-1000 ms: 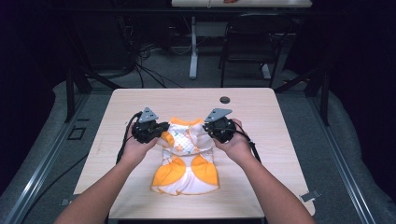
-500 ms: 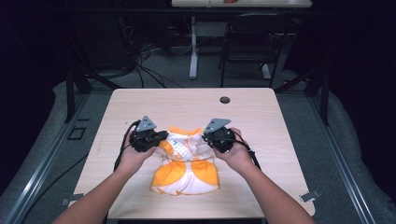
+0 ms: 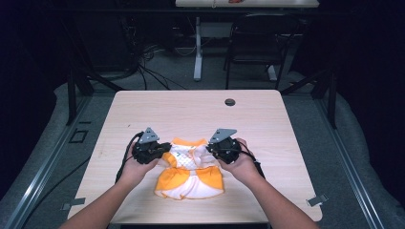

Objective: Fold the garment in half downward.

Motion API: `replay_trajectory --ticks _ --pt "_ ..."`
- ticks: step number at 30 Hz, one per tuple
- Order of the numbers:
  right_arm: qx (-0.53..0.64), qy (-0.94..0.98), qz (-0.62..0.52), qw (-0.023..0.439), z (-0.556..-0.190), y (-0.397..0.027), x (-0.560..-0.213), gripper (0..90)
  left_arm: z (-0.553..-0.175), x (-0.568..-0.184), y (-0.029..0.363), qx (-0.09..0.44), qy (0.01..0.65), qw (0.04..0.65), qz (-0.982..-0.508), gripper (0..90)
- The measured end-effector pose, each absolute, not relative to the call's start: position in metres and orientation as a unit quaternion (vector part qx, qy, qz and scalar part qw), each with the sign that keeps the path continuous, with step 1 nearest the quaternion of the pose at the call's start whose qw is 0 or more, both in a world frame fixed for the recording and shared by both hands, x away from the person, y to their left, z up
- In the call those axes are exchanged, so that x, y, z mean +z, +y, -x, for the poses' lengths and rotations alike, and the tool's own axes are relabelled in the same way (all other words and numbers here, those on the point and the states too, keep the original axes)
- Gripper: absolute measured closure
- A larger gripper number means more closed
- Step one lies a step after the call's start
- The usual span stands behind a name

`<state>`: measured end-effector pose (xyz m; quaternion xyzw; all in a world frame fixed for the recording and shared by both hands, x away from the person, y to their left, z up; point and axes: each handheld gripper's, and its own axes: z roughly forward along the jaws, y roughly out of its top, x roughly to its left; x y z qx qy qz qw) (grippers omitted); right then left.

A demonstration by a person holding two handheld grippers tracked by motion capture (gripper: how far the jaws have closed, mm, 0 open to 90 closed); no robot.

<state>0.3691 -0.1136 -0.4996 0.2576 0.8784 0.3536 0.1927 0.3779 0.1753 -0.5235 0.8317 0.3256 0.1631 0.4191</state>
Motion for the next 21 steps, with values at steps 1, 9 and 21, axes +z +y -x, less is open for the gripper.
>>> replay_trajectory --ticks 1,9,21 --pt "0.354 0.880 -0.254 0.190 -0.365 -0.115 -0.502 86.9 -0.376 -0.525 0.176 0.161 0.325 0.419 -0.832 84.1" --pt "0.352 0.882 -0.256 0.180 -0.356 -0.117 -0.513 86.9 -0.366 -0.534 0.175 0.153 0.322 0.422 -0.834 84.0" --pt "0.368 0.878 -0.261 0.160 -0.342 -0.119 -0.523 86.0 -0.352 -0.539 0.176 0.143 0.310 0.424 -0.839 81.6"
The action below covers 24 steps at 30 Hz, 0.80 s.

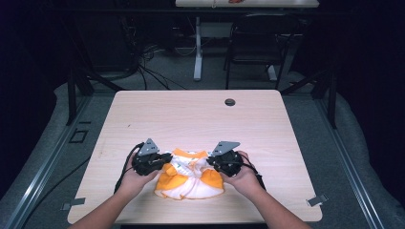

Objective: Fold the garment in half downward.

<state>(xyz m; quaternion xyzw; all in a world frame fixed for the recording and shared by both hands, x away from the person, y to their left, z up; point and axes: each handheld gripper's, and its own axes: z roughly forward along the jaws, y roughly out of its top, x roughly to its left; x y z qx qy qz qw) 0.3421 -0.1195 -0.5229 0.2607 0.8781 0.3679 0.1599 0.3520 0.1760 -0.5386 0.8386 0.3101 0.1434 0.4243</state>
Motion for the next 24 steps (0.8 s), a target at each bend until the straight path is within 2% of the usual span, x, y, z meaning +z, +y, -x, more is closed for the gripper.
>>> replay_trajectory --ticks 17,21,24 --pt "0.384 0.877 -0.257 0.130 -0.318 -0.124 -0.533 80.1 -0.326 -0.544 0.180 0.112 0.298 0.433 -0.844 76.6" --pt "0.392 0.873 -0.263 0.125 -0.312 -0.127 -0.531 71.4 -0.321 -0.540 0.181 0.103 0.304 0.438 -0.840 72.3" --pt "0.404 0.866 -0.269 0.123 -0.310 -0.131 -0.525 68.8 -0.320 -0.533 0.183 0.101 0.307 0.443 -0.836 67.2"
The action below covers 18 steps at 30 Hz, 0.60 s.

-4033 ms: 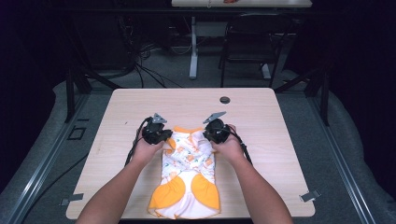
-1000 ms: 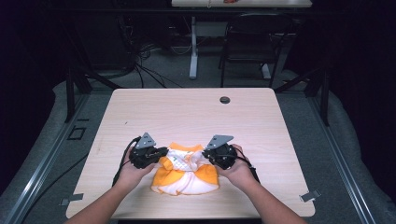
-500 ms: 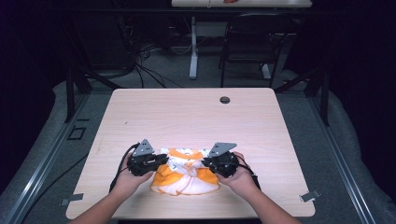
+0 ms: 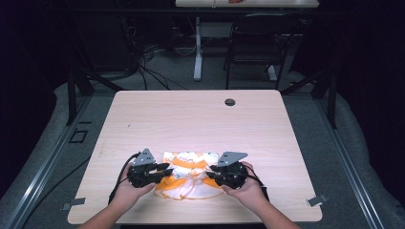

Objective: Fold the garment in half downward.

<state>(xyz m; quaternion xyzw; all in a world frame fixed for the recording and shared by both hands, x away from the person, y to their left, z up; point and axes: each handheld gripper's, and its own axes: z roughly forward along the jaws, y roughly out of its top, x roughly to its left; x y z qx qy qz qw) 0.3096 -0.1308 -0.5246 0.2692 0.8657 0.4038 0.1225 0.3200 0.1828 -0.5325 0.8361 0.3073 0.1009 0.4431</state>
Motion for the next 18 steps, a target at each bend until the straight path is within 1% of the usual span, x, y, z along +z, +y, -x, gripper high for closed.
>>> replay_trajectory --ticks 4,5,6,7,8,13,18 --pt "0.415 0.860 -0.271 0.118 -0.309 -0.135 -0.514 68.4 -0.321 -0.523 0.183 0.103 0.307 0.450 -0.832 65.2" --pt "0.422 0.857 -0.273 0.117 -0.309 -0.135 -0.512 68.9 -0.322 -0.520 0.183 0.104 0.305 0.449 -0.833 65.2" --pt "0.425 0.855 -0.272 0.119 -0.310 -0.136 -0.507 71.5 -0.324 -0.517 0.183 0.110 0.307 0.451 -0.831 66.2" --pt "0.425 0.855 -0.272 0.119 -0.310 -0.136 -0.507 71.5 -0.324 -0.517 0.183 0.110 0.307 0.451 -0.831 67.5" --pt "0.426 0.854 -0.274 0.122 -0.312 -0.135 -0.505 75.9 -0.326 -0.516 0.183 0.112 0.310 0.447 -0.832 69.3" --pt "0.407 0.858 -0.287 0.129 -0.322 -0.132 -0.512 86.0 -0.335 -0.523 0.183 0.111 0.330 0.431 -0.832 81.2" --pt "0.386 0.863 -0.299 0.128 -0.331 -0.126 -0.528 88.3 -0.338 -0.530 0.180 0.105 0.343 0.423 -0.832 87.2"
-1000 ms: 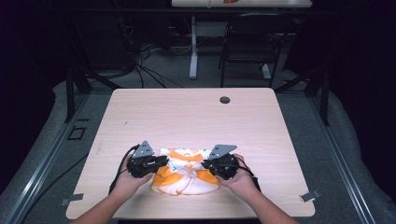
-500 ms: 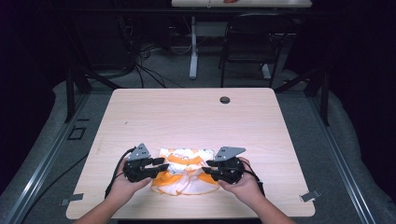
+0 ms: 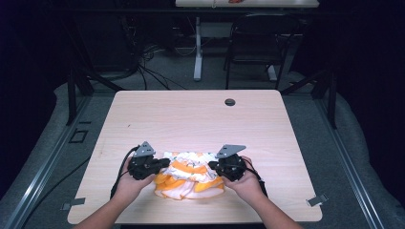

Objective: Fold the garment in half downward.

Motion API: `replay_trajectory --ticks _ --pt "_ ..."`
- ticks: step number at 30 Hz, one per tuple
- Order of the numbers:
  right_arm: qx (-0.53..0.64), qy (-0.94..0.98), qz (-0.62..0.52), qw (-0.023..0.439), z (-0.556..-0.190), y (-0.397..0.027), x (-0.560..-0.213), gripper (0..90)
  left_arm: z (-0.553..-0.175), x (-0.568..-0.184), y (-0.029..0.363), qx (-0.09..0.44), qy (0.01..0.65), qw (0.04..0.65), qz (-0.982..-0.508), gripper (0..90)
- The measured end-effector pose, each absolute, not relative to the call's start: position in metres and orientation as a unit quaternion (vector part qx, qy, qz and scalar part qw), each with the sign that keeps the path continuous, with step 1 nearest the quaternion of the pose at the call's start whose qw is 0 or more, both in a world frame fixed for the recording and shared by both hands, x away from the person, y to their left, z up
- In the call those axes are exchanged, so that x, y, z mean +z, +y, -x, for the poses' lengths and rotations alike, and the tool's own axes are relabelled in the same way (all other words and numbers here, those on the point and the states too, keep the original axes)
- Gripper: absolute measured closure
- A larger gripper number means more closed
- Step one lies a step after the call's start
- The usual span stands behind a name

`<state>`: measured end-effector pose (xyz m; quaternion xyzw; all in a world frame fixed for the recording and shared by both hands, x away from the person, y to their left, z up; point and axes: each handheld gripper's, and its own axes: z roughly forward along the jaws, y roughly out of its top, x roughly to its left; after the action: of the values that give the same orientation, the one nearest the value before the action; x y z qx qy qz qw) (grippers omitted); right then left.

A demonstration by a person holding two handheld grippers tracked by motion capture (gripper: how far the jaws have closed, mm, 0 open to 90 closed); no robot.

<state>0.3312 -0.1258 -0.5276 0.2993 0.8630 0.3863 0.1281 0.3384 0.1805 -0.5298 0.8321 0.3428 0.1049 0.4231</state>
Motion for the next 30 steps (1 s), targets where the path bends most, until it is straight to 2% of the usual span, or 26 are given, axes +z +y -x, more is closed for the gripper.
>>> replay_trajectory --ticks 7,19,30 --pt "0.376 0.867 -0.305 0.117 -0.335 -0.120 -0.538 89.4 -0.332 -0.528 0.176 0.098 0.335 0.427 -0.834 89.3" --pt "0.385 0.880 -0.261 0.097 -0.304 -0.114 -0.536 89.6 -0.309 -0.538 0.179 0.082 0.312 0.422 -0.847 89.3" --pt "0.378 0.887 -0.255 0.076 -0.287 -0.114 -0.552 89.4 -0.298 -0.562 0.181 0.068 0.322 0.411 -0.851 88.9"
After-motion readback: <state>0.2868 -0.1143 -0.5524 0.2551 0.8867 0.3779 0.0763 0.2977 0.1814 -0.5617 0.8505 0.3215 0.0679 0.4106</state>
